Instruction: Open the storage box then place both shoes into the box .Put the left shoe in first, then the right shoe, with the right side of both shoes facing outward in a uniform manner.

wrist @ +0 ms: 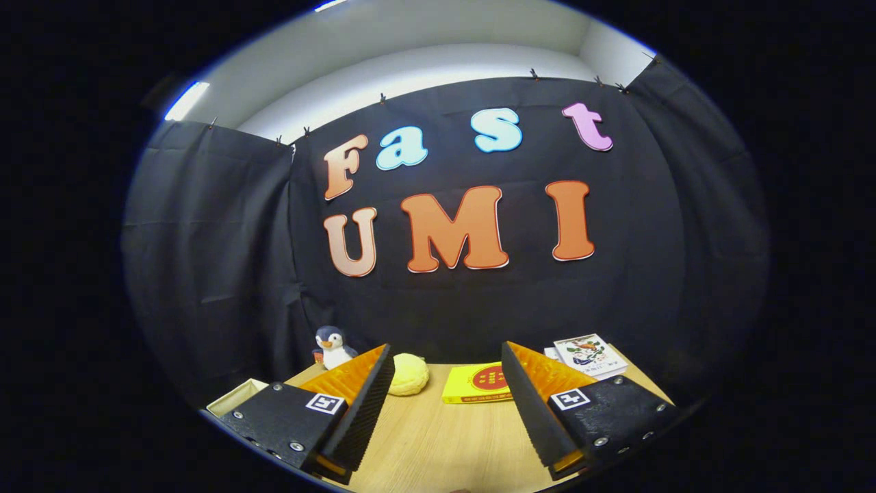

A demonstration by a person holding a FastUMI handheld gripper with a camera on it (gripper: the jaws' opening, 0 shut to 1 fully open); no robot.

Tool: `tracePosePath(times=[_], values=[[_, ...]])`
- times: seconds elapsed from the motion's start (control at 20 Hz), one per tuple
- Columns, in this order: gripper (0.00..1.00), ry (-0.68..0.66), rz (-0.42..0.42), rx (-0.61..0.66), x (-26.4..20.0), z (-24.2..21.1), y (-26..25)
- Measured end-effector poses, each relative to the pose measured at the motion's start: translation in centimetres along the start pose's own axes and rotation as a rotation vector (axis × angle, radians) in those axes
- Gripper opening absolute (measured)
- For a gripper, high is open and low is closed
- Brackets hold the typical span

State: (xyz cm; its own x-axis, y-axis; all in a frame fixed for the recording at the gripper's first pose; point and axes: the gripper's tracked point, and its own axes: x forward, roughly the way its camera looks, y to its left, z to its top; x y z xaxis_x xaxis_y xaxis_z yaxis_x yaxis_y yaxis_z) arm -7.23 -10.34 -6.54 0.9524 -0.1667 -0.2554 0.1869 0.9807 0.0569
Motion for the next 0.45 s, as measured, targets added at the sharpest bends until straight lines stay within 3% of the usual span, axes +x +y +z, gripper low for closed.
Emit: tracePosePath(times=[0.45], values=[[0.97, -0.180, -0.020, -0.051, -3.3, 4.1, -3.1]])
